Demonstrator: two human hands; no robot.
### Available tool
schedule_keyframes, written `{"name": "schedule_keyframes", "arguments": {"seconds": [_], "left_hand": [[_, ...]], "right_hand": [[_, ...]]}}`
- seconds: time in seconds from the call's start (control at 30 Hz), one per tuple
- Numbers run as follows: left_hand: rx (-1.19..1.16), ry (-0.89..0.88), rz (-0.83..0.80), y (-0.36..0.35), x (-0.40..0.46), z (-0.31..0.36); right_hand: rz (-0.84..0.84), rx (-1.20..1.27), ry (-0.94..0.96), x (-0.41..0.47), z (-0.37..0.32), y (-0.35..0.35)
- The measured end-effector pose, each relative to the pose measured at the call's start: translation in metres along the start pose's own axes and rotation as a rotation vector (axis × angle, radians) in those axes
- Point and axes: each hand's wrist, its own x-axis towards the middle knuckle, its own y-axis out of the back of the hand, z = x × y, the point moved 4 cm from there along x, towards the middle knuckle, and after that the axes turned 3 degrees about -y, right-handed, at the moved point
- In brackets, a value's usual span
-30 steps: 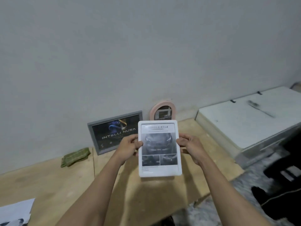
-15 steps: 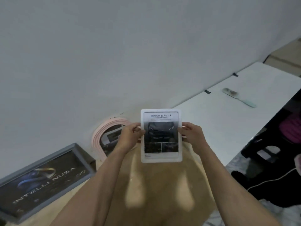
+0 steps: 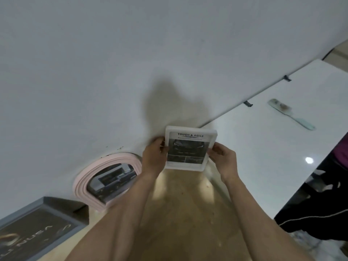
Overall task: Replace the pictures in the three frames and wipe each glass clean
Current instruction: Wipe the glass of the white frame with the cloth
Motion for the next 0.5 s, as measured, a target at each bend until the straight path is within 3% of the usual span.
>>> {"name": "schedule_keyframes", "arguments": {"seconds": [0.2, 0.5], "left_hand": [[0.017, 0.055, 0.003, -0.008, -0.004, -0.016], [0.02, 0.052, 0.022, -0.004, -0.029, -0.026]], "right_hand": [[-0.01, -0.164, 0.011, 0.006, 0.021, 0.002], [-0.096, -0.204, -0.033, -0.013, 0.04, 0.005]]}}
